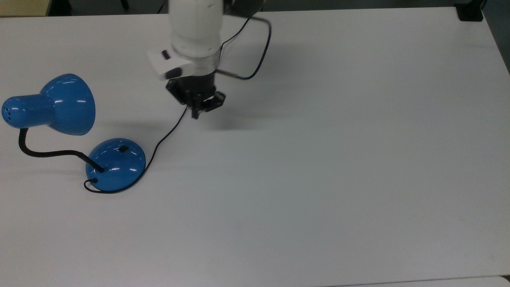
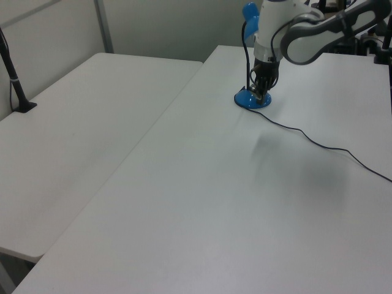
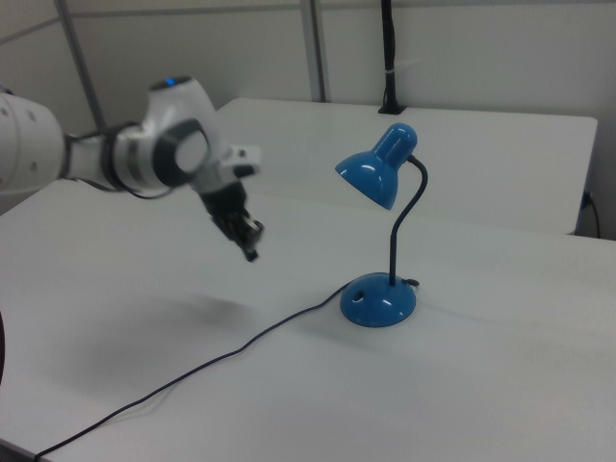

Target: Turn off the lamp

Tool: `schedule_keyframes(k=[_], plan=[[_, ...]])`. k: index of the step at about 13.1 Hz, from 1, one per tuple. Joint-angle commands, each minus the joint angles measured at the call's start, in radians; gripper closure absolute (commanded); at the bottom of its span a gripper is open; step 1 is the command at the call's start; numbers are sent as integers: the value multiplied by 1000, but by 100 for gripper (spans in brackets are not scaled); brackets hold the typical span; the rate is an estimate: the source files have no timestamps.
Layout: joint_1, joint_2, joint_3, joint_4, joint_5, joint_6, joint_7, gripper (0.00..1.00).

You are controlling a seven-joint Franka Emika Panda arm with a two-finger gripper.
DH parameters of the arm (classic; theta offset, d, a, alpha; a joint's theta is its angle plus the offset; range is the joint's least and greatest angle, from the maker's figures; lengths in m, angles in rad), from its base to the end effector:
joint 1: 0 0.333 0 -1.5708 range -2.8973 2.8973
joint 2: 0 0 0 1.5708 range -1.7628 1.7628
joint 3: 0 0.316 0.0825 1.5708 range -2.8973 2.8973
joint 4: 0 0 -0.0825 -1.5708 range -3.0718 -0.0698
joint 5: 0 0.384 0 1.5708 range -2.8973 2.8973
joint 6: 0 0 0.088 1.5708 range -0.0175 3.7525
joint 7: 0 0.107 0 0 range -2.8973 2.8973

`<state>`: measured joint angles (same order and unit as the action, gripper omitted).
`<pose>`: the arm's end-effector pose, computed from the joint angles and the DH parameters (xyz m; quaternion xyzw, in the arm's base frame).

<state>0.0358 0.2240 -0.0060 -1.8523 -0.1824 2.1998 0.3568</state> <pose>0.6272 0.0126 0.4142 0.9886 -0.1134 0.0752 0.0642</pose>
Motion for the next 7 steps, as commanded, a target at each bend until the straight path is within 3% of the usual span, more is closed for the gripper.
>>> schedule_keyframes(k=[1,4,7], plan=[[101,-70,-12,62,0,-225,-131,100],[150,-115,-11,109,8,-380,-217,100],[151,-164,-12,134,70,-446,-275,100]])
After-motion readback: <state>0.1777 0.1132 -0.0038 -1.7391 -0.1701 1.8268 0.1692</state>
